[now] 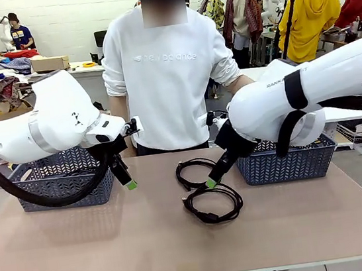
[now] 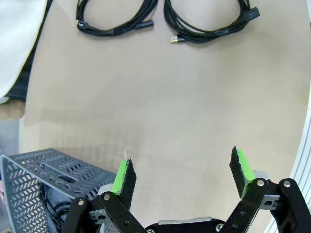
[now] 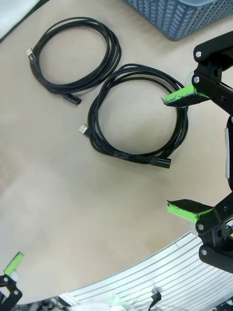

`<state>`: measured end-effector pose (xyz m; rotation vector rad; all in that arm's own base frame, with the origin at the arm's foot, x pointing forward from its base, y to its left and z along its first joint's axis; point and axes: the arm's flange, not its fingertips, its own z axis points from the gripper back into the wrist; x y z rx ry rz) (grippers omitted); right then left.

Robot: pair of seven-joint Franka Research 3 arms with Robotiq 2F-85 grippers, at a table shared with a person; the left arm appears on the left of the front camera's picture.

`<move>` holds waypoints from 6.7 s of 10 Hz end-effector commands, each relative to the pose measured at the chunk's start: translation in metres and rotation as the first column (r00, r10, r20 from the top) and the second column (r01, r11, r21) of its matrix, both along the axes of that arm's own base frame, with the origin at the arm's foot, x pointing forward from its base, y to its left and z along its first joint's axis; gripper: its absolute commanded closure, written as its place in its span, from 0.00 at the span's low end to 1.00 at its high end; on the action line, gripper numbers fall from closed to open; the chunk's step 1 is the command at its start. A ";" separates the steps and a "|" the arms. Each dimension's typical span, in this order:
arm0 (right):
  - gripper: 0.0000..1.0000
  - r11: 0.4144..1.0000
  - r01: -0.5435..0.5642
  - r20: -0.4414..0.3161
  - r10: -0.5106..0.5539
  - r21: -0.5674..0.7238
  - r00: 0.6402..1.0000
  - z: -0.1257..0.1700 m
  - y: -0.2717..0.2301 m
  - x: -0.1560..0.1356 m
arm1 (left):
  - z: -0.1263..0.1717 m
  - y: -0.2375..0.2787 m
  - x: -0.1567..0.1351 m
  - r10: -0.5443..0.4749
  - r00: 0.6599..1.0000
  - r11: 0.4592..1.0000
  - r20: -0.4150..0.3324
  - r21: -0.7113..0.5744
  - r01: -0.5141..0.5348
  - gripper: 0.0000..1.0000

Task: Organize the cables according to human instructions.
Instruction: Pick up a bundle of cables and place it in the basket indicated by the human.

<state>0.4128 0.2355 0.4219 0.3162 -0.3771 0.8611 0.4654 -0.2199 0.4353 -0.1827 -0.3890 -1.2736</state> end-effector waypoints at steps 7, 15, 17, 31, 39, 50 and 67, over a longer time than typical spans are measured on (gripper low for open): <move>0.00 1.000 0.001 -0.001 -0.001 0.000 1.000 0.000 -0.003 -0.002 | 0.002 0.001 0.001 0.000 1.000 1.000 0.003 0.005 0.000 0.00; 0.00 0.974 0.109 -0.086 -0.128 -0.197 0.988 -0.031 0.055 0.030 | 0.002 0.001 0.001 0.000 1.000 1.000 0.003 0.005 0.000 0.00; 0.00 0.976 0.103 -0.121 -0.128 -0.193 0.984 -0.047 0.069 0.031 | 0.002 0.001 0.001 0.000 1.000 1.000 0.003 0.005 0.000 0.00; 0.00 0.938 0.097 -0.175 -0.162 -0.333 0.971 -0.105 0.095 0.046 | 0.002 0.001 0.001 0.000 1.000 1.000 0.003 0.005 0.000 0.00; 0.00 0.925 0.080 -0.171 -0.153 -0.371 0.973 -0.110 0.108 0.047 | 0.002 0.001 0.001 0.000 1.000 1.000 0.003 0.005 0.000 0.00; 1.00 0.931 0.086 -0.181 -0.158 -0.356 0.971 -0.105 0.110 0.045 | 0.002 0.001 0.001 0.000 1.000 1.000 0.003 0.005 0.000 0.00; 1.00 0.765 -0.472 -0.150 0.456 -0.438 0.877 0.064 -0.095 0.078 | 0.002 0.001 0.001 0.000 1.000 1.000 0.003 0.005 0.000 0.00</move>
